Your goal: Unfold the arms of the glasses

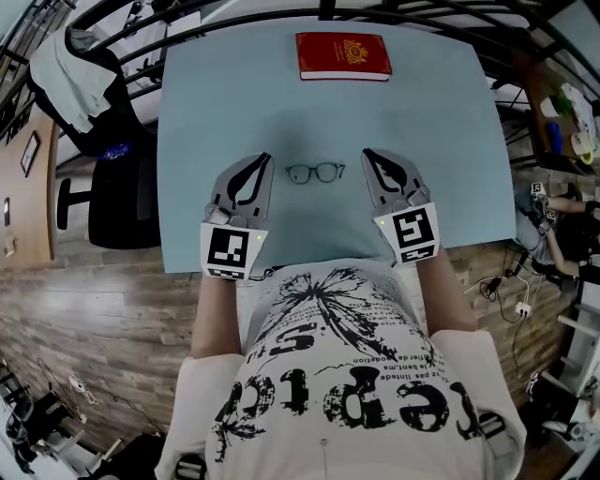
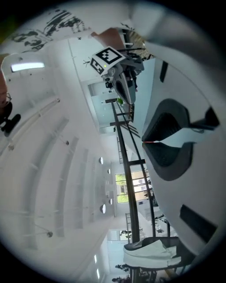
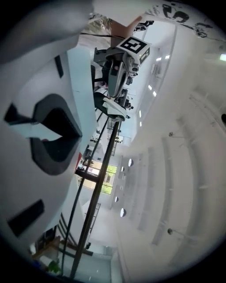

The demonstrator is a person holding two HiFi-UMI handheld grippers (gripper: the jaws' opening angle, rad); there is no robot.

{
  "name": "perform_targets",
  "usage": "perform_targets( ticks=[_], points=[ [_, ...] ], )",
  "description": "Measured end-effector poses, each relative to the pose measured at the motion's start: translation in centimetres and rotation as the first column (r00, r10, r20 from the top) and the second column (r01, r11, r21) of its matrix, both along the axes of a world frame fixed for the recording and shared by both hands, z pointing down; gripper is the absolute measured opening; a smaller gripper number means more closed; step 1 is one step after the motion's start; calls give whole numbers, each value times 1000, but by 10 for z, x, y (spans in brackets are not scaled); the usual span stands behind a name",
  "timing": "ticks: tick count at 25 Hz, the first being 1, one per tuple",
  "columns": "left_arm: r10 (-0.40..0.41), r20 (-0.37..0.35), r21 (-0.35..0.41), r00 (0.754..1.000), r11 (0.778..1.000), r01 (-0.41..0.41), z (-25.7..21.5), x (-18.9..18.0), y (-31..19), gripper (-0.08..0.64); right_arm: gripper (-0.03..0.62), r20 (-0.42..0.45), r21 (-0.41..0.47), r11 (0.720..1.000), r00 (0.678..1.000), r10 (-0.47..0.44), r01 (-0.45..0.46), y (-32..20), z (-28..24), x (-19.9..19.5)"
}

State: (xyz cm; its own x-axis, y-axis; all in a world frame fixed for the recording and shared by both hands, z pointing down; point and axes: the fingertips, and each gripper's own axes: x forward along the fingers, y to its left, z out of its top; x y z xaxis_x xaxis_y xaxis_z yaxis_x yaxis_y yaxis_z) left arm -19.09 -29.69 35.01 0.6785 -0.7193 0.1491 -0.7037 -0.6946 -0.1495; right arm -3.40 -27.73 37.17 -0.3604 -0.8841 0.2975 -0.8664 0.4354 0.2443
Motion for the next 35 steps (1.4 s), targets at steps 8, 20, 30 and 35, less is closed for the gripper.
perform_targets(
  ticks=[8,20,30,35],
  points=[
    [-8,-109,104,994,994,20,-68,-2,9,20,8,123,154,988,992,1,-21,0,-59,-9],
    [-11,-101,111,995,994,23,-70,-2,-2,18,6,111,152,988,994,13,-30,-10,-58,-12],
    [-21,-97,103,995,994,31,-66,-2,-8,18,8,89,176,984,996,6,-22,-15,-57,-15],
    [-27,-100,92,995,995,36,-64,0,-12,20,8,102,168,985,995,12,-29,-17,-53,-11]
  ],
)
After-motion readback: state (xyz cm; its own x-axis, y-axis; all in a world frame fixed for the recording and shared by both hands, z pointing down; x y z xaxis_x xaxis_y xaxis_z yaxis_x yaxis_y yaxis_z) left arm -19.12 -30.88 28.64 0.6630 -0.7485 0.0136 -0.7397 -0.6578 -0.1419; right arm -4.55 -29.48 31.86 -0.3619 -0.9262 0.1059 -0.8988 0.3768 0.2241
